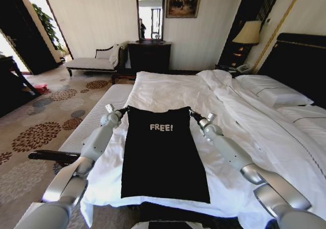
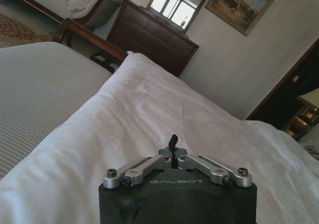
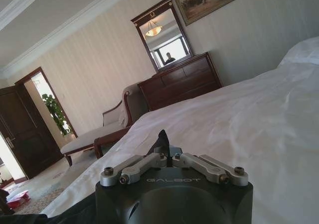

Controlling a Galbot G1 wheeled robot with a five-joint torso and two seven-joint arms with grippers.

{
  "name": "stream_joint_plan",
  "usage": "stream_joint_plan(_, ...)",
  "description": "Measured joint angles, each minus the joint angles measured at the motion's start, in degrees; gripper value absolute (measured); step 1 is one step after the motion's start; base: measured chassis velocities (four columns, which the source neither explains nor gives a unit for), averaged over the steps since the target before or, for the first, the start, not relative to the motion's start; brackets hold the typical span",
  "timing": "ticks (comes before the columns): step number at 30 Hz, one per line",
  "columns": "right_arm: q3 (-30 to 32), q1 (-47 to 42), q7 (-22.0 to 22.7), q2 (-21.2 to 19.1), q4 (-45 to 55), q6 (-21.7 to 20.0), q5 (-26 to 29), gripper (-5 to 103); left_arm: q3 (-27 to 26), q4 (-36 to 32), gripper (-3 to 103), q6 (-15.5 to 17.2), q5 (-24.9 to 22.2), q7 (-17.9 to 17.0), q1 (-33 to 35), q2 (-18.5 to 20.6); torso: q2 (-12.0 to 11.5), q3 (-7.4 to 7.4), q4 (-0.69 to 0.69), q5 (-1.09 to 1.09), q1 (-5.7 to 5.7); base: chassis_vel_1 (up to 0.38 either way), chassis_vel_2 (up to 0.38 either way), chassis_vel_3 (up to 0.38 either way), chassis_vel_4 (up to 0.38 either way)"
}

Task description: Fold the clothes on the bed.

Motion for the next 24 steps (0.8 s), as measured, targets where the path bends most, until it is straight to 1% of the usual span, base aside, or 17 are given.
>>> stream_joint_plan(7, 0.5, 1.2, 0.0, -0.2, 0.2, 0.6, 1.0, 0, 0.4, 0.5, 0, -0.4, 0.4, 0.9, -1.2, 0.2, 0.0, 0.01, -0.01, 0.01, 0.0, 0.0, 0.0, 0.0, 0.0)
stream_joint_plan(10, 0.0, 3.8, 0.0, -1.2, 0.3, 0.6, 2.2, 0, 0.4, 0.9, 0, -0.4, -0.1, 0.9, -2.7, 0.4, 0.0, -0.01, 0.0, -0.01, 0.0, 0.0, 0.0, 0.0, 0.0)
stream_joint_plan(15, -0.6, 3.7, 0.1, -2.0, 1.4, 0.6, 2.4, 0, 0.9, -0.1, 0, -0.4, -0.6, 0.8, -2.9, 1.2, 0.0, -0.01, -0.01, -0.01, 0.01, 0.0, 0.0, 0.0, 0.0)
stream_joint_plan(19, -0.6, -0.6, 1.3, -3.5, 5.5, 0.7, 1.7, 0, 2.1, -5.8, 0, -0.1, -2.1, -0.5, 0.3, 3.9, 0.0, 0.0, -0.01, 0.01, 0.01, 0.0, 0.0, 0.0, 0.0)
stream_joint_plan(20, -0.6, -0.6, 1.3, -3.5, 5.5, 0.7, 1.7, 0, 2.1, -5.8, 0, -0.1, -2.1, -0.5, 0.3, 3.9, 0.0, 0.0, -0.01, 0.01, 0.01, 0.0, 0.0, 0.0, 0.0)
stream_joint_plan(22, -0.4, -4.7, 1.8, -5.5, 10.6, 0.7, 1.1, 0, 2.8, -12.4, 0, 0.3, -4.0, -1.7, 4.3, 6.8, 0.0, 0.0, 0.0, 0.02, 0.0, 0.0, 0.0, 0.0, 0.0)
stream_joint_plan(24, 0.3, -7.5, 2.2, -7.0, 14.0, 0.7, 0.8, 0, 3.0, -17.0, 0, 0.5, -4.8, -2.4, 7.3, 8.5, 0.0, -0.01, 0.01, 0.0, 0.0, 0.0, 0.0, 0.0, 0.0)
